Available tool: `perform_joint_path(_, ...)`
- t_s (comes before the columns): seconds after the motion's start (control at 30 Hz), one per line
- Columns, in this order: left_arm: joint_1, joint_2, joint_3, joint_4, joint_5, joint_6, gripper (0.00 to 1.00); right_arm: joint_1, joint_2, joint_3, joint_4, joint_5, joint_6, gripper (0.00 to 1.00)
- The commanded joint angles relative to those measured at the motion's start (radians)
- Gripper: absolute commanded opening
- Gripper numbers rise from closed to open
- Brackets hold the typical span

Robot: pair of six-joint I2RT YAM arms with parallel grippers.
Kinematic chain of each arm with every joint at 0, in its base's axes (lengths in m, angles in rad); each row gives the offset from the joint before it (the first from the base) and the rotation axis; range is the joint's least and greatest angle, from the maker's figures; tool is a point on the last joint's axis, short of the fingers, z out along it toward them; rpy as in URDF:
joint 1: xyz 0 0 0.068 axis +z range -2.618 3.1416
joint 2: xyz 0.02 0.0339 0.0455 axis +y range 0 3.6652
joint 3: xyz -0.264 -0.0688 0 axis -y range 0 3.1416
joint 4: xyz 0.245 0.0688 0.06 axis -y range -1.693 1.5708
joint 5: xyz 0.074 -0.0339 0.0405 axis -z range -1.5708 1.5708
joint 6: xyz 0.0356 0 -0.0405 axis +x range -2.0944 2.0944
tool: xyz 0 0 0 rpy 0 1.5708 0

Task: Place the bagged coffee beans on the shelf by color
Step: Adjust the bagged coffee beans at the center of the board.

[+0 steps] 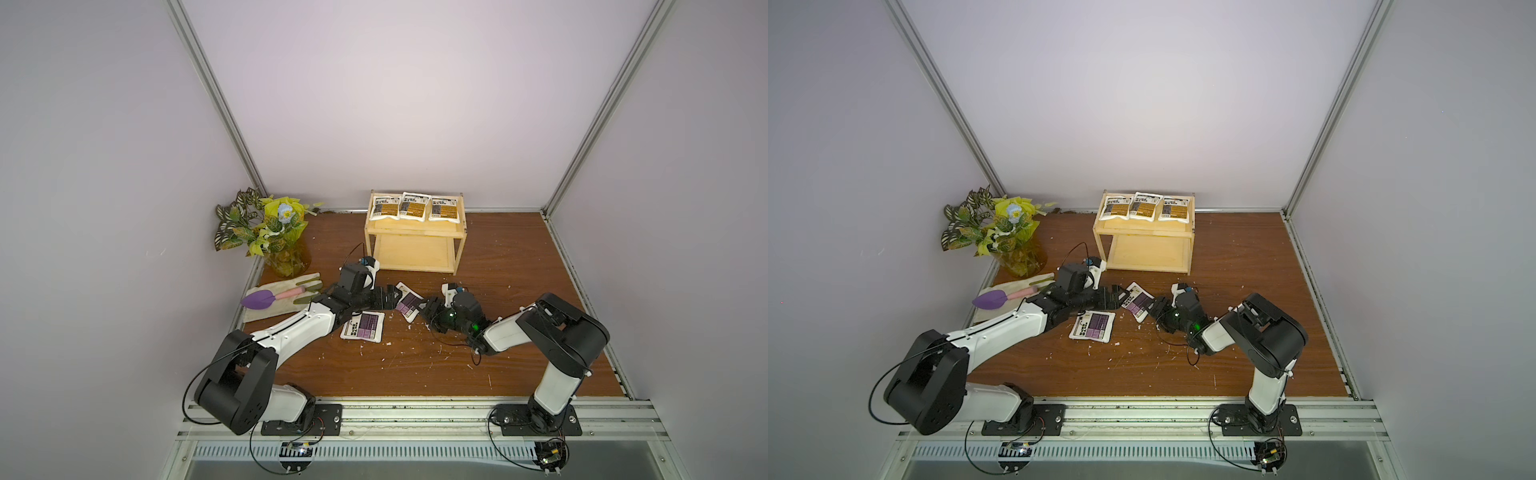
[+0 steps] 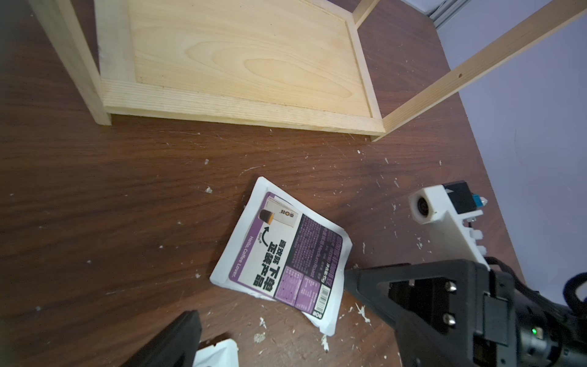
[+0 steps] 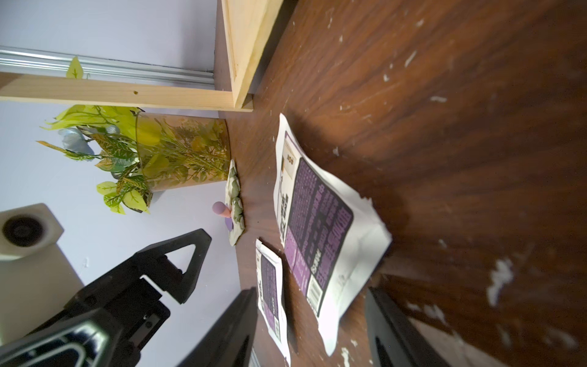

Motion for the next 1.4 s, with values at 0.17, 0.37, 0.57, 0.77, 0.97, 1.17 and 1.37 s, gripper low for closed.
perform_joint_path(0.17, 0.009, 0.062, 0.009, 0.060, 0.051, 0.027, 0.99, 0.022, 0.082, 0.016, 0.081, -0.005, 0.086, 0.59)
perform_joint_path(0.37, 0.012, 0.112, 0.004, 0.088, 0.053, 0.028, 1.00, 0.024, 0.099, 0.025, 0.078, 0.014, 0.097, 0.57)
perform_joint_path(0.57, 0.014, 0.145, 0.006, 0.110, 0.066, 0.027, 1.00, 0.023, 0.122, 0.034, 0.090, 0.017, 0.110, 0.53)
perform_joint_path(0.77, 0.013, 0.143, 0.001, 0.112, 0.065, 0.028, 0.99, 0.023, 0.133, 0.032, 0.096, 0.015, 0.112, 0.51)
perform_joint_path(0.97, 0.014, 0.144, 0.001, 0.112, 0.062, 0.028, 1.00, 0.022, 0.139, 0.017, 0.117, 0.016, 0.112, 0.48)
perform_joint_path(1.17, 0.015, 0.136, 0.003, 0.105, 0.056, 0.031, 0.99, 0.022, 0.141, 0.012, 0.122, 0.015, 0.111, 0.44)
perform_joint_path(1.37, 0.017, 0.118, 0.002, 0.090, 0.050, 0.038, 0.99, 0.022, 0.152, 0.010, 0.131, 0.016, 0.112, 0.35)
